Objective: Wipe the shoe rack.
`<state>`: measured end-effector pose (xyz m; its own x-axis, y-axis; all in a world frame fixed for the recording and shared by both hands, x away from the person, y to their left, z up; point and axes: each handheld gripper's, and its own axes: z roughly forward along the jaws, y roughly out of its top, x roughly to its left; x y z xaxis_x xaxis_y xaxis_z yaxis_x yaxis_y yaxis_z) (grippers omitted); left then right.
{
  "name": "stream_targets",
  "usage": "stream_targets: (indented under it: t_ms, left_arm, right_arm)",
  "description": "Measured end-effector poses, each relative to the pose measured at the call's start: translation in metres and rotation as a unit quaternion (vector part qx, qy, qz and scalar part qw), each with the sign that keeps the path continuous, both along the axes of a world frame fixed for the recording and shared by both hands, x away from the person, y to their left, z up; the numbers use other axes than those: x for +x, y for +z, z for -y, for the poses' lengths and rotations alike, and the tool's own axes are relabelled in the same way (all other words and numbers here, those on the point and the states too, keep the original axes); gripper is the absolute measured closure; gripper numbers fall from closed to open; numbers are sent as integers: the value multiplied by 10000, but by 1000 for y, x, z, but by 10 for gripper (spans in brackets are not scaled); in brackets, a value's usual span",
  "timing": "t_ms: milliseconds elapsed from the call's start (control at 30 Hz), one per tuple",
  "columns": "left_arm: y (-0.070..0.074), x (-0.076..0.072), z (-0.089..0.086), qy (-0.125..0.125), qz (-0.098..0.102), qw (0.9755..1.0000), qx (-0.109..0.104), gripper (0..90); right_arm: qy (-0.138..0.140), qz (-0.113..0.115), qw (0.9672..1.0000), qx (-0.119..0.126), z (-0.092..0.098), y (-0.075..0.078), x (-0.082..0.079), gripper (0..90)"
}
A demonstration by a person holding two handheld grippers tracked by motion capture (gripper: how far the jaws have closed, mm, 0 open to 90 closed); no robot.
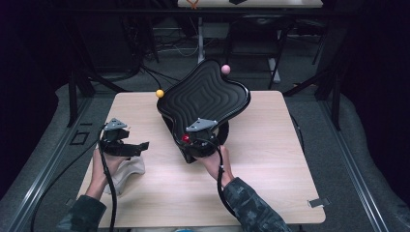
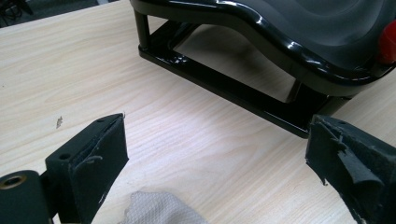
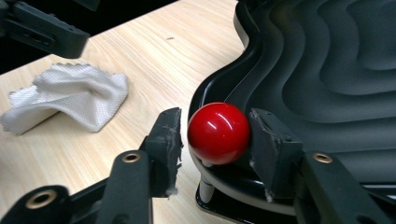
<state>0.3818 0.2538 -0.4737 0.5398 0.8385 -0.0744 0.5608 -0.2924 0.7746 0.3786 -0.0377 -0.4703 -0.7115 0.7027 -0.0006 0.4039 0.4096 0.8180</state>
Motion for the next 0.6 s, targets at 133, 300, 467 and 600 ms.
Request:
stream_targets:
  t_ms: [133,300,467,600]
  left_arm:
    - [-1,1,-1,38,16,10000,-6,51]
    - [-1,0,-1,71,65,10000,5,62]
    - [-1,1,0,80,80,9999,38,63]
    - [-1,1,0,91,95,9999,68,66]
  right_arm:
    - [3,0,10000,-51,-1,-4,2,593]
    - [-34,12,9999,-143,5,-3,-1,597]
    - [62,9,9999,-135,21,-3,-9,598]
    - [198,-2,9998,-56,36,-4,-14,598]
